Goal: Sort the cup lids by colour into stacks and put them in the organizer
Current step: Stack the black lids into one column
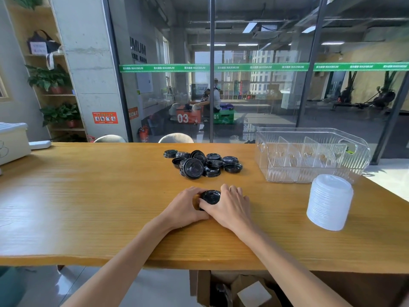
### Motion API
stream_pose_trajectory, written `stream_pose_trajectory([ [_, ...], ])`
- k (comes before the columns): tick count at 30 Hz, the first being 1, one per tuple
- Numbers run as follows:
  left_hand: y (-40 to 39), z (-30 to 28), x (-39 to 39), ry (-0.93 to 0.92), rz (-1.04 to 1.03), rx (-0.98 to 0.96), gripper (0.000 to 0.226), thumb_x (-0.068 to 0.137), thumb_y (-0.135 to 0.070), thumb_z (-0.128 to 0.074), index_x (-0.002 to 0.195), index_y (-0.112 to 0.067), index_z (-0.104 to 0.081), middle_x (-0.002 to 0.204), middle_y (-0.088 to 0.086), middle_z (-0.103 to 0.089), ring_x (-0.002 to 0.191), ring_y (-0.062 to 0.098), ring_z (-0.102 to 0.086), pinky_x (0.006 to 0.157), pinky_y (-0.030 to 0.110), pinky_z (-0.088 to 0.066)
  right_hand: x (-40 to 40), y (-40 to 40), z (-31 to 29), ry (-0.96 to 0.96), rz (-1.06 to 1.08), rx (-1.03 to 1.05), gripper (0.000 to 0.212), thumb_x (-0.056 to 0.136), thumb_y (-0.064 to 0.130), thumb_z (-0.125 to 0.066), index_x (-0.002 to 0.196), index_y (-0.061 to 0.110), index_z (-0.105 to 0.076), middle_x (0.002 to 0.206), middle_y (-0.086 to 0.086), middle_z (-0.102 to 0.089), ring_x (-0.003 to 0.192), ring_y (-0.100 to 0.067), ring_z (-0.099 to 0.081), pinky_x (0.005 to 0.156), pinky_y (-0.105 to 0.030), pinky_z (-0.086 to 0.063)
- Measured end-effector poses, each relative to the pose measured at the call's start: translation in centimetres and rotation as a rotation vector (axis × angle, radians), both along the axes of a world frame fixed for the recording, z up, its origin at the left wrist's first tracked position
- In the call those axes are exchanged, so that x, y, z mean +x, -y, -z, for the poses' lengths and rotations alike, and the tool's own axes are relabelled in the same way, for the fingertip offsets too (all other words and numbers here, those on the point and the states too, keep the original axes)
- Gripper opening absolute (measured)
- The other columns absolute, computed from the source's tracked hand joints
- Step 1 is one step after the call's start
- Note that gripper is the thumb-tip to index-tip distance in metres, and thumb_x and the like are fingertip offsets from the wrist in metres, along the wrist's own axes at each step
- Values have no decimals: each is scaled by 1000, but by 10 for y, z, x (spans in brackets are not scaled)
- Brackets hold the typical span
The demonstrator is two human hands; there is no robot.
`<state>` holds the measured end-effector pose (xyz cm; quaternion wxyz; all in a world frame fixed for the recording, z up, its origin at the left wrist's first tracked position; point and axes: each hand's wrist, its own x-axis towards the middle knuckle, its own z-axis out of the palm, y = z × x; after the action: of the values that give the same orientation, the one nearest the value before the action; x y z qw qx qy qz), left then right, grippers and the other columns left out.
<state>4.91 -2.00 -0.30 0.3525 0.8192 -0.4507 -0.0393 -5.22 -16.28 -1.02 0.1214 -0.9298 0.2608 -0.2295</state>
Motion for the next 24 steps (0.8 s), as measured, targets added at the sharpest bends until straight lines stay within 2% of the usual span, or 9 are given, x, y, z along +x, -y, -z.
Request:
stream_pose_trajectory([
  [4, 0, -2, -2, -4, -6, 3, 76, 75, -33, -93, 145, -31, -63, 131, -17, -64, 125, 7, -58, 113, 38, -48, -4, 0, 0, 8, -14, -7, 84, 75, 95, -48, 110, 19, -54, 113, -3, -67, 114, -28, -57, 91, -45, -45],
  [6, 0, -3, -3, -11, -3, 4, 76, 75, -38, -93, 145, -30, -63, 132, -16, -64, 125, 8, -59, 113, 40, -49, -9, 6, -1, -10, -58, 7, 82, 76, 97, -49, 104, 20, -50, 107, -1, -68, 109, -26, -58, 85, -43, -47],
  [9, -1, -3, -5, -23, 0, -1, 83, 74, -60, -92, 145, -30, -63, 136, -17, -65, 126, 6, -59, 112, 40, -50, -22, 24, -6, 23, -201, 223, 76, 71, 95, -59, 92, 23, -47, 94, 6, -62, 95, -15, -55, 72, -37, -47],
  [12, -4, -4, -5, -18, -9, 9, 90, 71, -72, -89, 146, -33, -61, 138, -19, -65, 129, 5, -58, 115, 41, -48, -34, 48, -7, 76, -334, 394, 56, 76, 76, -77, 107, 33, -61, 107, 11, -62, 102, -1, -55, 77, -24, -45],
  [15, -6, -4, -4, -56, 14, -16, 86, 72, -75, -87, 144, -35, -64, 138, -20, -66, 130, 2, -58, 116, 41, -48, -36, 61, -7, 52, -431, 419, 53, 82, 59, -84, 128, 37, -71, 117, 11, -62, 103, -3, -55, 83, -19, -43],
  [17, -7, -6, -3, -72, 24, -29, 81, 76, -75, -85, 144, -34, -65, 138, -20, -67, 130, 0, -59, 116, 40, -49, -34, 64, -9, 53, -455, 438, 52, 84, 55, -86, 131, 37, -73, 117, 10, -62, 99, -8, -56, 84, -21, -45],
  [21, -6, -7, -5, -59, 36, -48, 74, 82, -67, -84, 144, -31, -66, 138, -19, -68, 129, -3, -60, 116, 38, -50, -32, 68, -8, 51, -477, 427, 52, 83, 54, -86, 131, 39, -74, 113, 10, -62, 92, -8, -52, 85, -25, -46],
  [24, -5, -6, -3, -59, 39, -55, 76, 82, -66, -85, 145, -28, -66, 140, -16, -69, 130, 1, -61, 116, 41, -49, -32, 67, -6, 63, -475, 406, 52, 83, 55, -86, 131, 39, -74, 114, 10, -60, 95, -7, -50, 84, -23, -42],
])
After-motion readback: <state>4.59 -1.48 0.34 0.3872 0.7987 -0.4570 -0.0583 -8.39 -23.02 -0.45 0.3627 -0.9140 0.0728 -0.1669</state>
